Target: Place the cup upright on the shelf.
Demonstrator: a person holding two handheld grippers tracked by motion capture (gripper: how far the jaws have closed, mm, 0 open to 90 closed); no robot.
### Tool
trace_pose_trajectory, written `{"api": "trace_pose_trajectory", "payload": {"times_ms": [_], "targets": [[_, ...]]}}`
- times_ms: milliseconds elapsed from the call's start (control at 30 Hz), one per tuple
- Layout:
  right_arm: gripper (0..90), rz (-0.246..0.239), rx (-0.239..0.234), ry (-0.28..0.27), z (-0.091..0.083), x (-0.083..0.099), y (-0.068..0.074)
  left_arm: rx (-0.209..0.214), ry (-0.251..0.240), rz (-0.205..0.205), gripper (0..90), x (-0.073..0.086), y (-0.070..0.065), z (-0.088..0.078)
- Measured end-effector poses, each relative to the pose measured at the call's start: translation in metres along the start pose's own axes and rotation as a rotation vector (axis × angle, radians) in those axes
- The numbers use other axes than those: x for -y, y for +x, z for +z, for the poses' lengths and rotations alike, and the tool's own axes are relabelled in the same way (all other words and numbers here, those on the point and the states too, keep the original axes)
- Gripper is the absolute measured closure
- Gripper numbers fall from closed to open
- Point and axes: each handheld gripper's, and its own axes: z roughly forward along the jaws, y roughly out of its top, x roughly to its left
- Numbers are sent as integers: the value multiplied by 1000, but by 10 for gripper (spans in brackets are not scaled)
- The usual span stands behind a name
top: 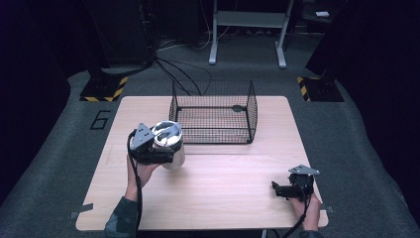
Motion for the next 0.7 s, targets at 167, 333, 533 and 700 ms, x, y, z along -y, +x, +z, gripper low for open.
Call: {"api": "trace_pose_trajectory", "payload": {"times_ms": [167,333,533,700], "targets": [[0,-2,0,0,0,0,0,14,0,-3,37,-7,0,2],[0,0,0,0,0,0,0,28,3,2,37,-13,0,4],[0,-3,0,-1,0,0,0,52,9,14,37,-23,-1,7],[0,-1,0,0,0,0,0,60,8,30,37,-31,-2,12]]}}
